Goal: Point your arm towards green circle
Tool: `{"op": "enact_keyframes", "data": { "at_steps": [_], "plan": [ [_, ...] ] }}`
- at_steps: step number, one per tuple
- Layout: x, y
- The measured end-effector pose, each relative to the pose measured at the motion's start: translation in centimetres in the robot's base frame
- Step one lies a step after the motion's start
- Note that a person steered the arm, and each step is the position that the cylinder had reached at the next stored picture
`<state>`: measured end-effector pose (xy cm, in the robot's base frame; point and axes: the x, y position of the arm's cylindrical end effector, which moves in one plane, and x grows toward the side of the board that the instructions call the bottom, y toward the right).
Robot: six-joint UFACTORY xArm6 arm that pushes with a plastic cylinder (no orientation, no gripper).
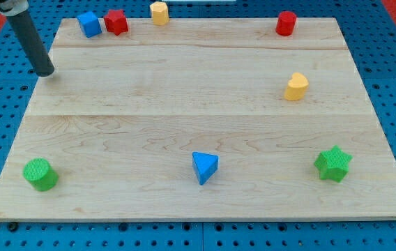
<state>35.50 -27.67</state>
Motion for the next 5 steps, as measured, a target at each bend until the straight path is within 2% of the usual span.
{"op": "enact_keyframes", "data": {
  "at_steps": [2, 3, 4, 5],
  "plan": [
    [11.7, 11.3],
    [19.0, 12.9],
    [24.8, 12.3],
    [24.6, 3.6]
  ]
}}
